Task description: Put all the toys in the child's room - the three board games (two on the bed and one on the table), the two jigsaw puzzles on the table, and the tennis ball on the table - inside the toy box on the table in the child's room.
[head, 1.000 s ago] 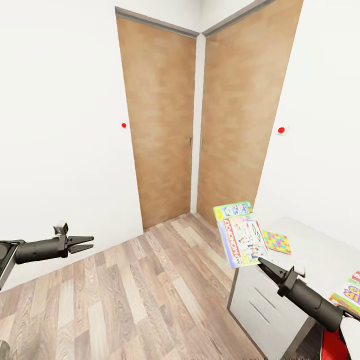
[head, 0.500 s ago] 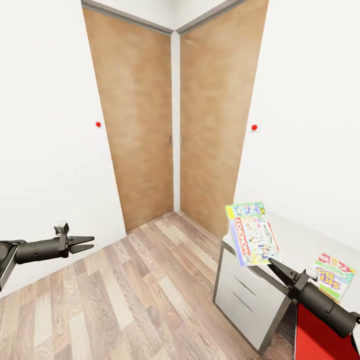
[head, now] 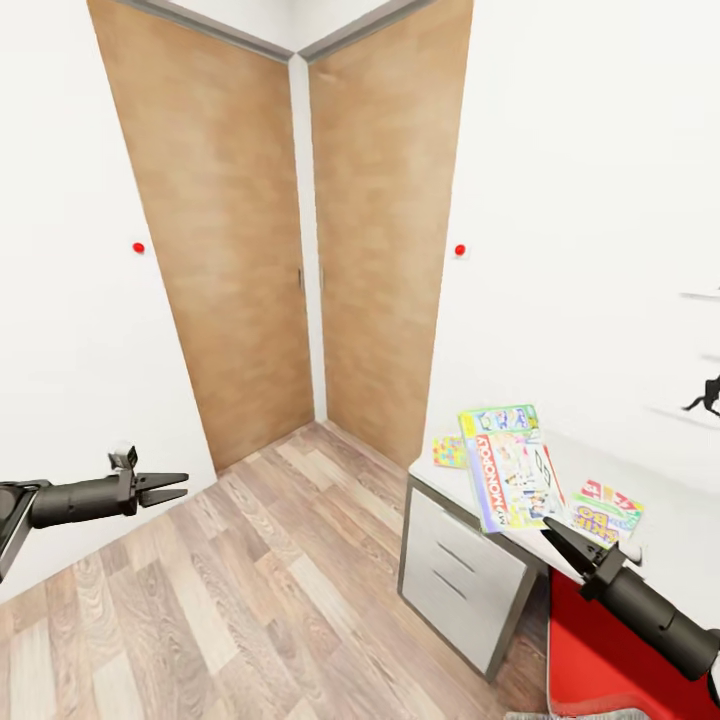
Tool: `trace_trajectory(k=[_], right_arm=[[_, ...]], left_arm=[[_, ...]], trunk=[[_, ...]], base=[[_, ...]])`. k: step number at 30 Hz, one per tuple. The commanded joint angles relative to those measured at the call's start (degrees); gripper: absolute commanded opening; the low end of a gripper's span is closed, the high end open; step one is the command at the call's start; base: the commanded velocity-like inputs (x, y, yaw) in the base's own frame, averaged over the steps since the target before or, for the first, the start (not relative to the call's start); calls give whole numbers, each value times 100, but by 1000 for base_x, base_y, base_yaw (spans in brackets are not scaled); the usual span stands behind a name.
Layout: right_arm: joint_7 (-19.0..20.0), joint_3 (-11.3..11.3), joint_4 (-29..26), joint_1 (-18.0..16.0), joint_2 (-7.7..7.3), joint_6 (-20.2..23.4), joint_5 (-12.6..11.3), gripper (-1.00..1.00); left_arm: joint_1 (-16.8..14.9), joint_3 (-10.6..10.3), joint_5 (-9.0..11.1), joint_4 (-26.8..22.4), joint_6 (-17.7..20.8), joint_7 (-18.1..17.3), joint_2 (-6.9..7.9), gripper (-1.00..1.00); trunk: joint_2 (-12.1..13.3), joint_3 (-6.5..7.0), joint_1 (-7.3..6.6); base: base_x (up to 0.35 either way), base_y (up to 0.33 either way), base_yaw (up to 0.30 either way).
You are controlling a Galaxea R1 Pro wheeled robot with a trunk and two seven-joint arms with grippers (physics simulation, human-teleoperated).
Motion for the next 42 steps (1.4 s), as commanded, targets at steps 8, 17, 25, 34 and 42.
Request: trace_trajectory(k=[8, 17, 25, 34, 42], right_arm=[[105, -129, 80, -8, -2, 34, -10, -100], [205, -214, 192, -8, -2, 34, -10, -100], [222, -223, 201, -8, -2, 30, -10, -100], [222, -225, 202, -9, -2, 25, -10, -100], [222, -225, 203, -5, -2, 25, -6, -100]], left_arm=[[-2, 0, -2, 1, 61, -23, 4, 100], [-2, 0, -2, 4, 61, -23, -2, 100], [-2, -1, -2, 7, 61, -23, -4, 100], [-2, -2, -10, 15, 61, -23, -4, 100], [-2, -2, -11, 16, 61, -23, -4, 100]], trunk=[[-14, -40, 4], [-14, -70, 4], [-14, -96, 4], [-14, -126, 4], [-14, -153, 4]], base=[[0, 0, -263], [0, 0, -263], [0, 0, -263], [0, 0, -263], [0, 0, -263]])
